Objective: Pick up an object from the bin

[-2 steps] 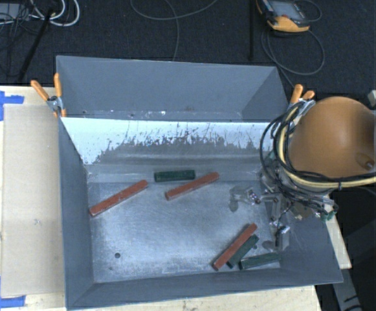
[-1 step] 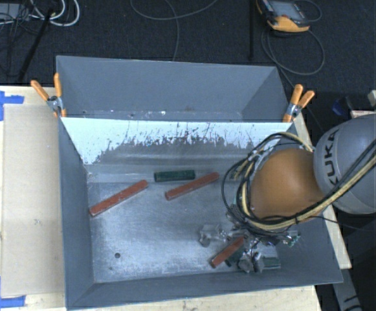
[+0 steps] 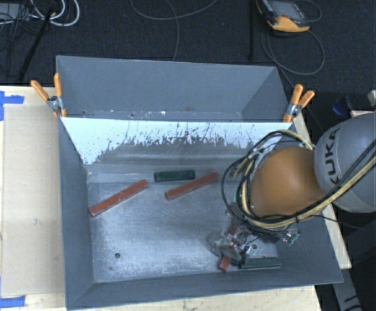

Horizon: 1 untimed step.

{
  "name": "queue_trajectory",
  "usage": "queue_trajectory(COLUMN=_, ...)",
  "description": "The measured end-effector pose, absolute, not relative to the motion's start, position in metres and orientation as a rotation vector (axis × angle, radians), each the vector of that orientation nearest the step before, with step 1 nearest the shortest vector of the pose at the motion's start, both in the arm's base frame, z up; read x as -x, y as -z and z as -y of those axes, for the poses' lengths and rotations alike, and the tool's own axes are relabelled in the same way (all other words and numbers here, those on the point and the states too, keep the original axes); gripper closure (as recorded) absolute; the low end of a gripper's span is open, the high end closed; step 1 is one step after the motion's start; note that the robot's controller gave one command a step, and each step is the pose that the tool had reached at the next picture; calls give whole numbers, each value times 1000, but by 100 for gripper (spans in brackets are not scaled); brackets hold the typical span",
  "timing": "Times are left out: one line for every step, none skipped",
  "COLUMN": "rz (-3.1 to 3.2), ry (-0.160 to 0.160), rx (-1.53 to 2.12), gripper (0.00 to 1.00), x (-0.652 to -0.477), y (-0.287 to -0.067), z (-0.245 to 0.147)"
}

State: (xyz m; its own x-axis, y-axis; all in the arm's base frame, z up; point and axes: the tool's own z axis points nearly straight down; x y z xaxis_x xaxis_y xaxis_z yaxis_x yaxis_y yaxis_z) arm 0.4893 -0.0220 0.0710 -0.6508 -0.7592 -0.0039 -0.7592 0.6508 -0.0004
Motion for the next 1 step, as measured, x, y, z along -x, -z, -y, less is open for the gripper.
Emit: queue_trajectory(rz=-2843, ry=5, rx=1319, gripper=100, x=-510, y=-249, z=29)
